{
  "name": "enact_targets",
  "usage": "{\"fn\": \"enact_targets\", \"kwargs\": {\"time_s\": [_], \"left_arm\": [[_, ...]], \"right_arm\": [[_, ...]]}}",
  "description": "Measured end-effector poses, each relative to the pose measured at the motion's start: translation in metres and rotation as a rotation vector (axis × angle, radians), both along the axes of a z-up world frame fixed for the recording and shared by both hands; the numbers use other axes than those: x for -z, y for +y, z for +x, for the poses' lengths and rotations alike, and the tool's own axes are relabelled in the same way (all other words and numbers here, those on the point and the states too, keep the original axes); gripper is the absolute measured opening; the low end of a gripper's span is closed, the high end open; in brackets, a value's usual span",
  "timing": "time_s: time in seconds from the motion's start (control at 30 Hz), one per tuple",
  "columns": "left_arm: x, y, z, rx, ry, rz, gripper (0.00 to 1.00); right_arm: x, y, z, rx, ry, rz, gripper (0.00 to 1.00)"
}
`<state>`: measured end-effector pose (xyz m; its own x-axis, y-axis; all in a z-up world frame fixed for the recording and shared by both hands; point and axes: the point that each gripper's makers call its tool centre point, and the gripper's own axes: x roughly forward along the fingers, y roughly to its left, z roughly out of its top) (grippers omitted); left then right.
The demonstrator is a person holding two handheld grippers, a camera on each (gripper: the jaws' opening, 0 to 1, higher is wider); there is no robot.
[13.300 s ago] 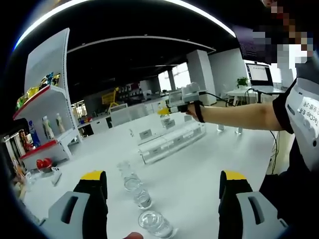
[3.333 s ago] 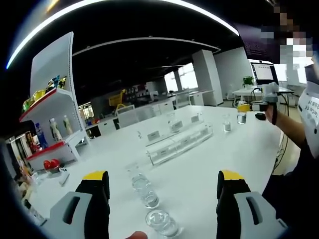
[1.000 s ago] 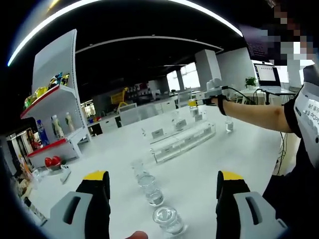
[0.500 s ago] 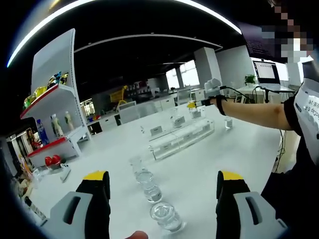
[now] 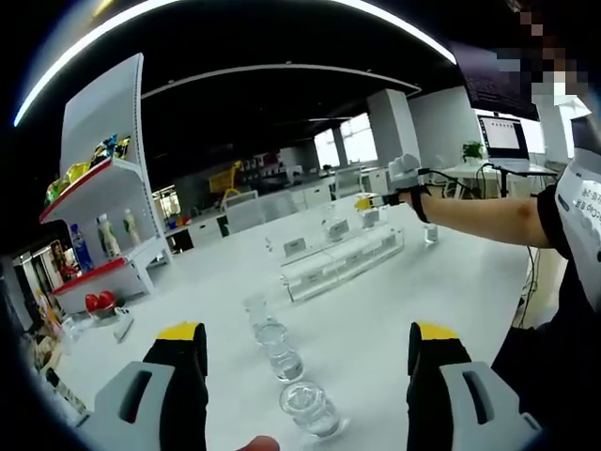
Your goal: Identify the label on the chemical reagent bottle, grasp the chemical reagent bottle, and place it in the designated position on the reagent rack
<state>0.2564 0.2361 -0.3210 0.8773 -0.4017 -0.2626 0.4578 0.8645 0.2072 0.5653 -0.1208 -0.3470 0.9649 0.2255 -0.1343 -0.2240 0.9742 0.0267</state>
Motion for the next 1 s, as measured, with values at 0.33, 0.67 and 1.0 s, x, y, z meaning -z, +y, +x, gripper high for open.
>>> {"fn": "enact_targets", "kwargs": {"time_s": [0.33, 0.67, 1.0], "left_arm": [[0.000, 0.001, -0.003, -0.002, -0.002, 0.006, 0.88], [-0.003, 0.000, -0.007, -0.001, -0.011, 0.011, 0.87], [-0.008, 0.003, -0.011, -0.007, -0.023, 0.012, 0.87]], "right_arm": [[0.001, 0.004, 0.002, -0.010, -0.022, -0.044, 0.22], [0.004, 0.002, 0.001, -0.020, 0.012, -0.023, 0.36], [-0.023, -0.004, -0.033, -0.044, -0.086, -0.053, 0.73]]}}
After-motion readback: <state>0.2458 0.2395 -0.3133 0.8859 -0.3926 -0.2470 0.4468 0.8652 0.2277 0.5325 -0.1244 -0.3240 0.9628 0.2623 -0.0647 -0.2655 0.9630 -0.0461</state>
